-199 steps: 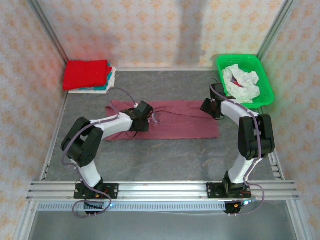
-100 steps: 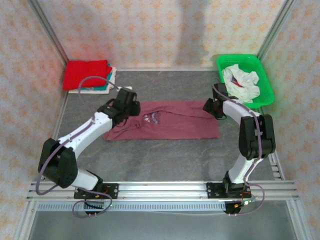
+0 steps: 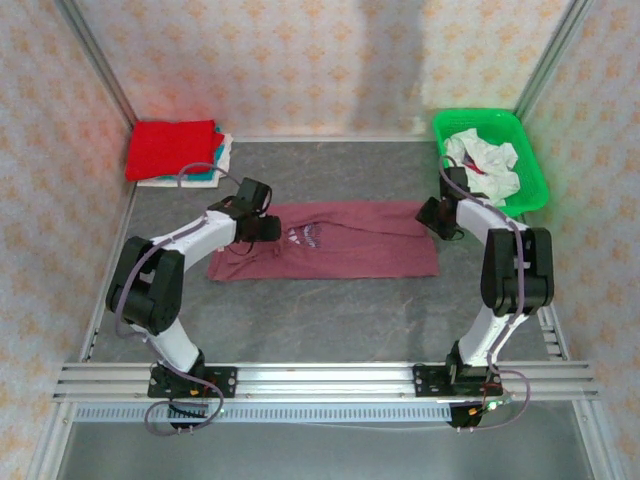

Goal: Fold and stack the t-shirts

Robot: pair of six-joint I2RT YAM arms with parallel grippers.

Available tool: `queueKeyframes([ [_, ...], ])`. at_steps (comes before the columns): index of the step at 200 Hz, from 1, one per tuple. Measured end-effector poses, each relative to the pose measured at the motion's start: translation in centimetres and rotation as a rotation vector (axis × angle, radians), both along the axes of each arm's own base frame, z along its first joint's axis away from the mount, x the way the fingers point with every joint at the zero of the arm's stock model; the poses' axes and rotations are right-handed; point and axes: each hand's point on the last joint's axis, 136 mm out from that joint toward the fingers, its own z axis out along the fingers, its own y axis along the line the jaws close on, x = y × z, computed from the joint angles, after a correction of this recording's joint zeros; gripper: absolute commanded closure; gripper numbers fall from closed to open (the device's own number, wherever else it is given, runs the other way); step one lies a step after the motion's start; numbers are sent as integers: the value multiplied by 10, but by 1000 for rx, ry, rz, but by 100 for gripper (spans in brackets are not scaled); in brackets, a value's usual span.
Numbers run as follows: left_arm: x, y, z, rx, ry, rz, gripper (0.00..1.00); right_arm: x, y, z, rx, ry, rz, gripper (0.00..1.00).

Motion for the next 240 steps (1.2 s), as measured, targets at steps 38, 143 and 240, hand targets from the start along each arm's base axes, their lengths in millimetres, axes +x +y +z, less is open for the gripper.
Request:
queueKeyframes([
  [38,-5,-4,-5,14,15,-44,59,18,6,-3,34,-22,17,61],
  [143,-22,15,-37,98,113,-28,86,32,12,-4,58,-64,38,60],
  [240,-27,36,-22,169,99,17,100,6,25,18,34,-23,98,59],
])
